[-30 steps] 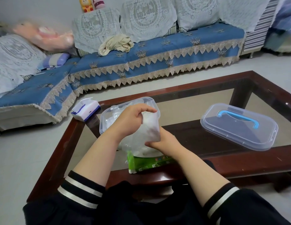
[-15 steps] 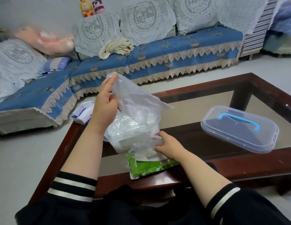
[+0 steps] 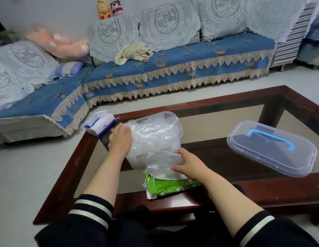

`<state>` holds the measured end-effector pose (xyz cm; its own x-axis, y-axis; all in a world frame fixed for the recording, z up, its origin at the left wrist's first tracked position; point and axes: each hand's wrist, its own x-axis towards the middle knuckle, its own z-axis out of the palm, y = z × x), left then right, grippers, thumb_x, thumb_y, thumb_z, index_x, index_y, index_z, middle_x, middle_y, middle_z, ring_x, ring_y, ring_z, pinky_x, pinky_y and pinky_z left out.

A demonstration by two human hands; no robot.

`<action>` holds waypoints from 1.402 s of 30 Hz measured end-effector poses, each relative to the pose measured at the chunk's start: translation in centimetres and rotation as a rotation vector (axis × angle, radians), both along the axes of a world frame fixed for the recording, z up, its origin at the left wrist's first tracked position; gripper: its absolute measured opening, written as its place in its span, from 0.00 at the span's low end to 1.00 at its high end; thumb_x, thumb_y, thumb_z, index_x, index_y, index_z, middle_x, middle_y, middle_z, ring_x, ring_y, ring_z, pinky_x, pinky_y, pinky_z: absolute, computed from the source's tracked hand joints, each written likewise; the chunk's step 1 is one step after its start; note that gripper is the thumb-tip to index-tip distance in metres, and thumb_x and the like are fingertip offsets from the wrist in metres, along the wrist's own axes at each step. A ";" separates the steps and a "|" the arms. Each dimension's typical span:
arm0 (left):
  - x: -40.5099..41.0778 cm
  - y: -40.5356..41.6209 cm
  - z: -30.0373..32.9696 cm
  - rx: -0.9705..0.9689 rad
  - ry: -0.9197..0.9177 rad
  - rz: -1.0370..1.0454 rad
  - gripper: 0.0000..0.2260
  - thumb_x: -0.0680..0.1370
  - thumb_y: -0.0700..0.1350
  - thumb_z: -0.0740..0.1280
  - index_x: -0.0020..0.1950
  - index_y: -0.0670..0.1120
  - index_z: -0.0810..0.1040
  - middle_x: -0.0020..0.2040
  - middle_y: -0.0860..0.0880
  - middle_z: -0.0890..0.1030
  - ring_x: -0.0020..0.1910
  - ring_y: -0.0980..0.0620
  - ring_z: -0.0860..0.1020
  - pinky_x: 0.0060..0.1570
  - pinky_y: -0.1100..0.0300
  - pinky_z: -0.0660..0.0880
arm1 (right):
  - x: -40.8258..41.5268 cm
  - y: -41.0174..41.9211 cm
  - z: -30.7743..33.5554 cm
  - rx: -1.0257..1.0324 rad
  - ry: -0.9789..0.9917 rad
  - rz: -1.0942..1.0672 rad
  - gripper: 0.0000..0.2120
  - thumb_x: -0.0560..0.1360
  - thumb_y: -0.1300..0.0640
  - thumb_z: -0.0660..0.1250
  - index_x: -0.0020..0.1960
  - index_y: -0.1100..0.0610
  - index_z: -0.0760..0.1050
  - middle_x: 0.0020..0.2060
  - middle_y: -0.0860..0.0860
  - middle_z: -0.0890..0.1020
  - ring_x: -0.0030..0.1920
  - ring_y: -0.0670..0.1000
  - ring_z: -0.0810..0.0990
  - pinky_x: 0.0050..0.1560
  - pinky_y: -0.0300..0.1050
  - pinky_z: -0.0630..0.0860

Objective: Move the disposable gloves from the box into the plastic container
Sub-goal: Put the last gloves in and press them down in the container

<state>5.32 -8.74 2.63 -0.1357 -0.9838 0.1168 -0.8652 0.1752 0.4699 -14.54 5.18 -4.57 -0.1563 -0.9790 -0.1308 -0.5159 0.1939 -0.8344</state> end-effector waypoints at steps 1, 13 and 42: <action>0.1 -0.1 -0.4 -0.005 -0.074 0.007 0.20 0.84 0.50 0.46 0.68 0.44 0.69 0.70 0.44 0.69 0.70 0.41 0.66 0.65 0.48 0.63 | 0.0 0.0 0.0 -0.003 -0.008 0.002 0.20 0.69 0.52 0.71 0.58 0.46 0.70 0.47 0.48 0.80 0.46 0.49 0.80 0.48 0.48 0.78; -0.9 1.9 0.4 -0.393 -0.055 -0.179 0.13 0.81 0.51 0.59 0.55 0.48 0.81 0.59 0.48 0.77 0.59 0.45 0.72 0.59 0.49 0.67 | 0.3 -0.3 0.0 -0.074 -0.096 -0.027 0.12 0.70 0.50 0.73 0.50 0.45 0.73 0.47 0.45 0.80 0.48 0.45 0.78 0.48 0.42 0.73; -5.7 2.3 5.9 0.038 0.507 -0.179 0.08 0.78 0.40 0.63 0.54 0.49 0.68 0.46 0.50 0.83 0.38 0.54 0.79 0.41 0.55 0.76 | -0.9 0.6 2.5 -0.357 -0.652 -0.391 0.09 0.75 0.64 0.68 0.51 0.54 0.73 0.36 0.50 0.82 0.36 0.48 0.81 0.39 0.47 0.78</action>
